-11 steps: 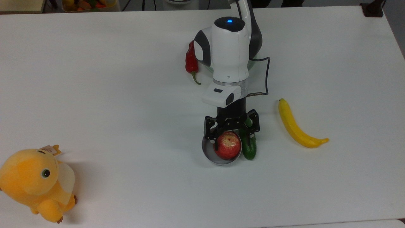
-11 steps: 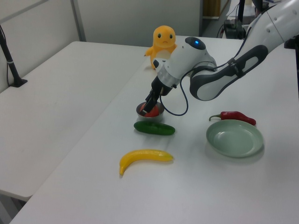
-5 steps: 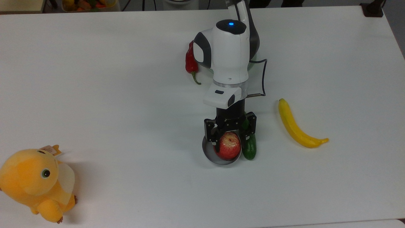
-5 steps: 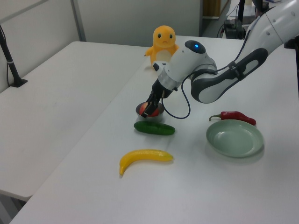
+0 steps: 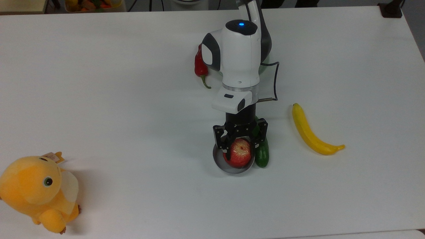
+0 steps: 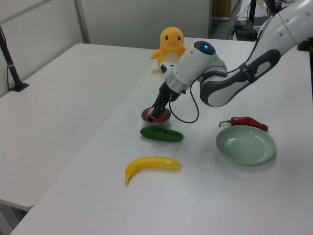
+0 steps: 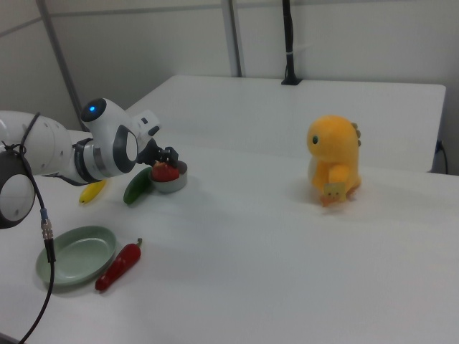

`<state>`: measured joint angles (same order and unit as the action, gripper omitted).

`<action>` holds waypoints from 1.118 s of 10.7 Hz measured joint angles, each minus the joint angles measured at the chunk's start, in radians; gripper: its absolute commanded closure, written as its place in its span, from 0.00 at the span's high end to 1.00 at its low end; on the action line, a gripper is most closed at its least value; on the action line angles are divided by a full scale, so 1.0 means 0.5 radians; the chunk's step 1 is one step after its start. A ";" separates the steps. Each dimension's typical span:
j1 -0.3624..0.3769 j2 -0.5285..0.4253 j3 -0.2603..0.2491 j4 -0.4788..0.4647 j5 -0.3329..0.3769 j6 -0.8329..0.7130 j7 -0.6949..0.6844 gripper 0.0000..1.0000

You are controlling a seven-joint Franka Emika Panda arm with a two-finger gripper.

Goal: Red apple placed in the center of the desktop
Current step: 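Close the gripper around the red apple, then lift the red apple up out of the grey bowl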

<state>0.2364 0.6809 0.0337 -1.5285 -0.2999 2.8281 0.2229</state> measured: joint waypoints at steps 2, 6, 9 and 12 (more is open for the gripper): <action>-0.006 -0.024 -0.010 -0.001 0.000 0.000 0.006 0.15; -0.014 -0.087 -0.012 -0.004 0.000 -0.003 0.064 0.15; -0.035 -0.194 -0.018 -0.004 0.000 -0.095 0.121 0.15; -0.071 -0.344 -0.018 -0.005 0.000 -0.296 0.138 0.15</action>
<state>0.2011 0.5087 0.0245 -1.5311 -0.2999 2.6801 0.2919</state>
